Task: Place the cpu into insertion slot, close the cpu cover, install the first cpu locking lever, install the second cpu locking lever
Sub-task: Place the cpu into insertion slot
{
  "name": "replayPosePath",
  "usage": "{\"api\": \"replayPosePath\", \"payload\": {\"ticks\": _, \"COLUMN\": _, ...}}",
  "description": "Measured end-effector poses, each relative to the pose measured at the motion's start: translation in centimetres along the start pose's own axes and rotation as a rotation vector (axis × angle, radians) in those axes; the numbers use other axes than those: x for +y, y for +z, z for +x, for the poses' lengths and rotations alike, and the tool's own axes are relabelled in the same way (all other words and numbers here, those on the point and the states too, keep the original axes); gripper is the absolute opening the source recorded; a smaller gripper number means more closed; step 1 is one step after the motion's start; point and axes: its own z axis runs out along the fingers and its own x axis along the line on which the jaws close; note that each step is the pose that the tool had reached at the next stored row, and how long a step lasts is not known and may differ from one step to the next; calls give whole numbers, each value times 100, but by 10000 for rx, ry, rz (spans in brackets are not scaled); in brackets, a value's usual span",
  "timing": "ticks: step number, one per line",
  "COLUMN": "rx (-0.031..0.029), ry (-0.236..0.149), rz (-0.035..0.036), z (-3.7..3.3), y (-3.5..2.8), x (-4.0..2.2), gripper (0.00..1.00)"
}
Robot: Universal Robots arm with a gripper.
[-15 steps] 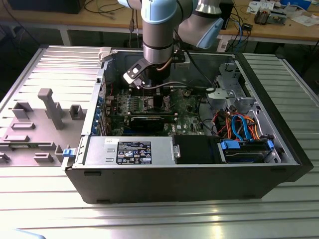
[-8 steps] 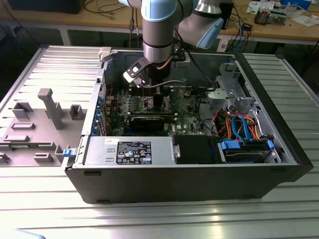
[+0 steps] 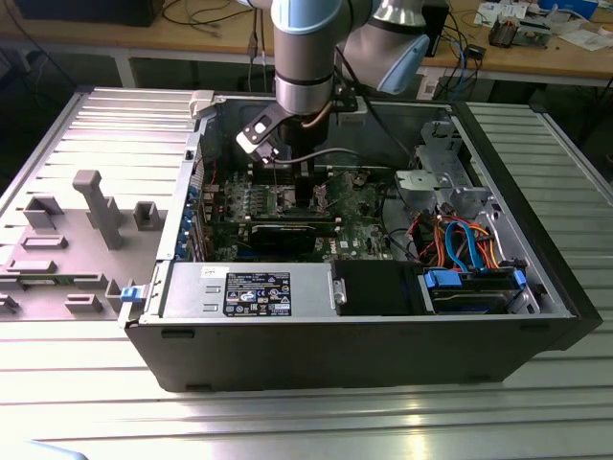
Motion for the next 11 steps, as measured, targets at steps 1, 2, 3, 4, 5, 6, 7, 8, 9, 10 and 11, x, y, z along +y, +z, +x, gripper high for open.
{"api": "replayPosePath", "payload": {"ticks": 1, "rx": 0, "ry": 0, "rz": 1, "z": 0, "y": -11, "x": 1, "gripper": 68}}
{"api": "replayPosePath", "payload": {"ticks": 2, "rx": 0, "ry": 0, "rz": 2, "z": 0, "y": -22, "x": 1, "gripper": 68}}
{"api": "replayPosePath", "payload": {"ticks": 3, "rx": 0, "ry": -1, "rz": 3, "z": 1, "y": -31, "x": 2, "gripper": 68}}
{"api": "replayPosePath", "payload": {"ticks": 4, "rx": 0, "ry": -1, "rz": 7, "z": 1, "y": -40, "x": 4, "gripper": 68}}
{"api": "replayPosePath", "payload": {"ticks": 5, "rx": -1, "ry": 1, "rz": 13, "z": 1, "y": -61, "x": 4, "gripper": 68}}
{"api": "replayPosePath", "payload": {"ticks": 6, "rx": 0, "ry": 0, "rz": 17, "z": 1, "y": -79, "x": 6, "gripper": 68}}
{"api": "replayPosePath", "payload": {"ticks": 7, "rx": 0, "ry": 0, "rz": 17, "z": 1, "y": -84, "x": 6, "gripper": 67}}
{"api": "replayPosePath", "payload": {"ticks": 8, "rx": 0, "ry": 0, "rz": 18, "z": 1, "y": -89, "x": 7, "gripper": 60}}
{"api": "replayPosePath", "payload": {"ticks": 9, "rx": 0, "ry": 0, "rz": 22, "z": 2, "y": -107, "x": 9, "gripper": 48}}
{"api": "replayPosePath", "payload": {"ticks": 10, "rx": 0, "ry": 0, "rz": 23, "z": 2, "y": -117, "x": 9, "gripper": 42}}
{"api": "replayPosePath", "payload": {"ticks": 11, "rx": 0, "ry": 0, "rz": 25, "z": 2, "y": -124, "x": 10, "gripper": 36}}
